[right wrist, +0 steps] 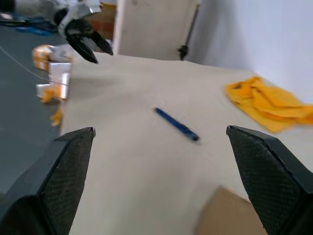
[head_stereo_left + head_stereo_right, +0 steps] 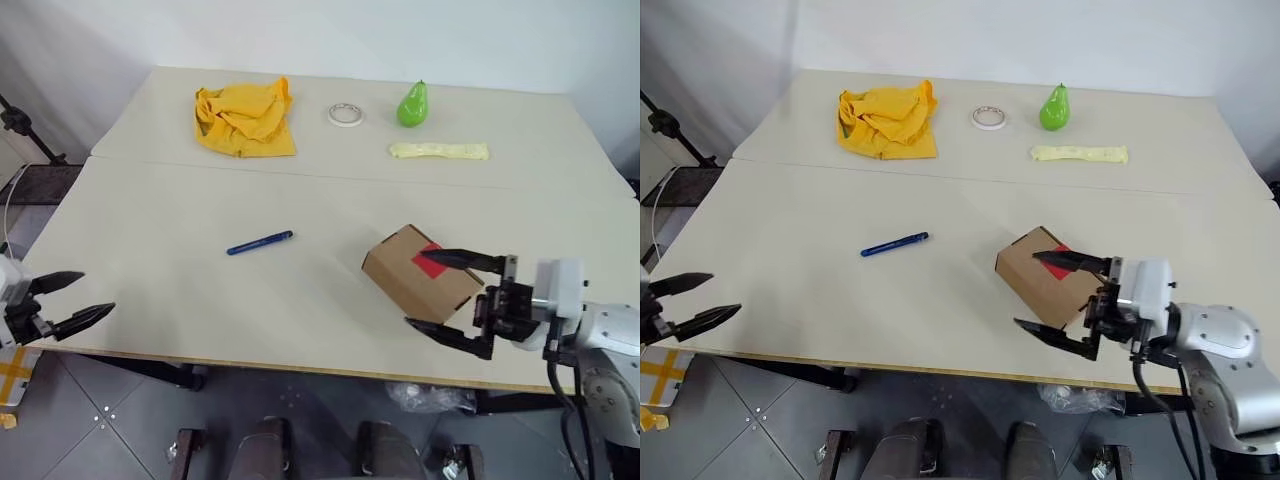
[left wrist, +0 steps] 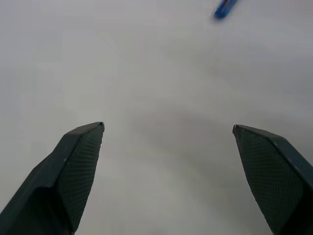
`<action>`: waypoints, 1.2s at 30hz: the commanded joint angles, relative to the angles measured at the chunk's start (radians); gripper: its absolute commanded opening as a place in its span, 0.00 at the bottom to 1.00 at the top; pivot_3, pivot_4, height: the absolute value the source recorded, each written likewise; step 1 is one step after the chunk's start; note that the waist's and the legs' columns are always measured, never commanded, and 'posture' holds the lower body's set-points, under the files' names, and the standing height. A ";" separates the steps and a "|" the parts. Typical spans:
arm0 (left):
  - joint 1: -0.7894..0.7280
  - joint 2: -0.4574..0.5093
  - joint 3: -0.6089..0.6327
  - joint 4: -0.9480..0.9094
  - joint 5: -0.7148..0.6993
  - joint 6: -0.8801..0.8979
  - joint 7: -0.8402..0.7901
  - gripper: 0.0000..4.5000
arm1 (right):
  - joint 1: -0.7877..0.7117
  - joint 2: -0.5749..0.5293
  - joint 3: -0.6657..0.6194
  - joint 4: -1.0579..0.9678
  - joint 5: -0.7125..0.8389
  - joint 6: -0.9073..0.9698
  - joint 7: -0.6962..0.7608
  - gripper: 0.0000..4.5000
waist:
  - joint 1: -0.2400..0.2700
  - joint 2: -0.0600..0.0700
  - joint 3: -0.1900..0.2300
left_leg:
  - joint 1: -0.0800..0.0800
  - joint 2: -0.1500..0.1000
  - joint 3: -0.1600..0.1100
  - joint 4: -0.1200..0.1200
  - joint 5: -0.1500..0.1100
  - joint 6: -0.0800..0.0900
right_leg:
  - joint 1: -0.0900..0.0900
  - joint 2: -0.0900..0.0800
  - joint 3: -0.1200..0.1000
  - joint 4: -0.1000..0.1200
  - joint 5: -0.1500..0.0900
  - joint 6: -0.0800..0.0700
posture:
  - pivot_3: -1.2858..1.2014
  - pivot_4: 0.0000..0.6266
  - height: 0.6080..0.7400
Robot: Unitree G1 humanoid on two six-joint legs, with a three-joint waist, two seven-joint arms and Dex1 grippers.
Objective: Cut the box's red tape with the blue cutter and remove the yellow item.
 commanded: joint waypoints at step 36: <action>-0.627 -0.427 -0.520 0.576 0.326 -0.506 0.031 0.10 | 0.187 -0.059 -0.146 -0.258 0.106 0.097 -0.234 1.00 | 0.008 0.002 -0.005 | 0.013 0.003 0.012 0.002 -0.004 0.007 | 0.004 0.000 0.006 0.001 0.002 -0.003 | 0.52 0.24 1.00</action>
